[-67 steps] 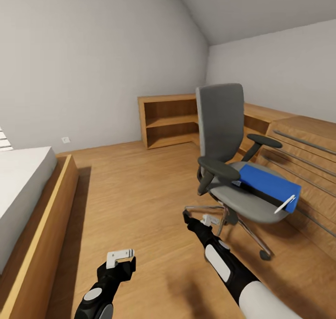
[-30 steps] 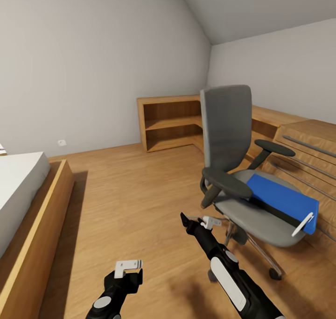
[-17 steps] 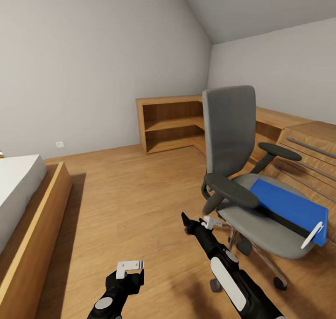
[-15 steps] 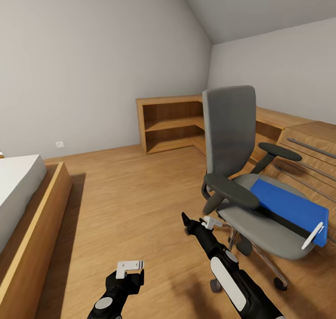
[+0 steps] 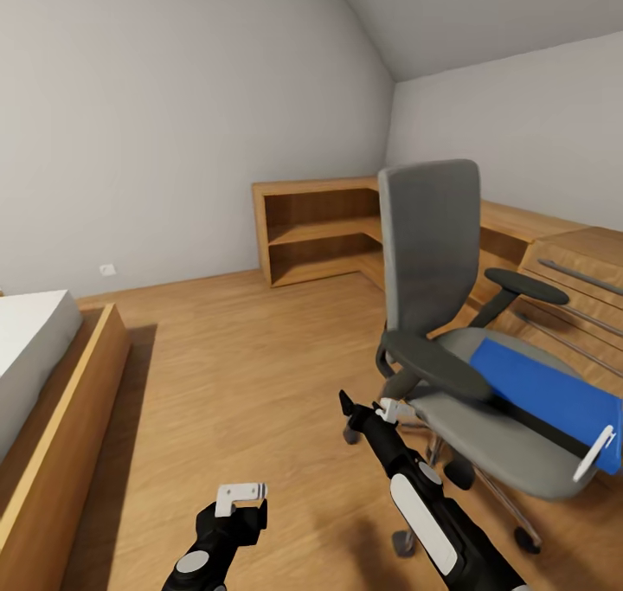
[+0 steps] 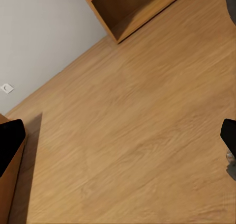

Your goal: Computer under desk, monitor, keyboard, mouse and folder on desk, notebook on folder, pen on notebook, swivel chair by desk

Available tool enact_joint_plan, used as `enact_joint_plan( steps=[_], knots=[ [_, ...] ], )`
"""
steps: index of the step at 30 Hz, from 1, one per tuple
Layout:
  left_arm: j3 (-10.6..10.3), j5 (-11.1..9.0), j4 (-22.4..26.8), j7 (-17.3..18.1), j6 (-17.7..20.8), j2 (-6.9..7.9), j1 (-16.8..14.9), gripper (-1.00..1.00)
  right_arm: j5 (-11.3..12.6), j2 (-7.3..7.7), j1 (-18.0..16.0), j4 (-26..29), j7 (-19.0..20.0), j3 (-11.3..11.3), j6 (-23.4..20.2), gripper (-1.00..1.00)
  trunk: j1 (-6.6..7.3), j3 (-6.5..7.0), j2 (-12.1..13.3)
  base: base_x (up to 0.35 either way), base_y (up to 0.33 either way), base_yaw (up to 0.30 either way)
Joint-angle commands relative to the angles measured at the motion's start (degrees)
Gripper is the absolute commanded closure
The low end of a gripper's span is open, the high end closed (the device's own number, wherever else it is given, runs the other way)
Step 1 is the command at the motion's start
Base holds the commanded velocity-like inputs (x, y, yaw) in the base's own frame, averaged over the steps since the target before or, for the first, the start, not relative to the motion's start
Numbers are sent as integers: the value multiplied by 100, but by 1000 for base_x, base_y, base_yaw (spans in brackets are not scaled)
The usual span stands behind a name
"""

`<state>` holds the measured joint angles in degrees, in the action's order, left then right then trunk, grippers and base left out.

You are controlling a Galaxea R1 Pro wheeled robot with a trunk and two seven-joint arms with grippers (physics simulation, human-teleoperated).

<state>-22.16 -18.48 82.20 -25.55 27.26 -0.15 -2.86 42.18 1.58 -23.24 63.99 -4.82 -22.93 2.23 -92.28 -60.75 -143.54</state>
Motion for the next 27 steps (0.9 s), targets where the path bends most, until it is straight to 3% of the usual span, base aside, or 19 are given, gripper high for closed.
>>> enact_joint_plan(
  steps=[1, 21, 27],
  knots=[
    [-9, -60, 7, -56, 12, 3, -4, -100, 55, 10, -5, 16, -78, -27, 23, -100, -2, -5, -2, 287, 0, 0],
    [-16, -60, 7, -55, 10, -3, -4, -100, 61, 26, -5, 43, -216, 1, 32, -100, -2, -5, -2, 154, -15, 0],
    [-20, -60, 7, -55, 8, -3, -4, -100, 71, 155, -5, 60, -318, 16, 46, -100, -2, -5, -2, 253, -188, 0]
  ],
)
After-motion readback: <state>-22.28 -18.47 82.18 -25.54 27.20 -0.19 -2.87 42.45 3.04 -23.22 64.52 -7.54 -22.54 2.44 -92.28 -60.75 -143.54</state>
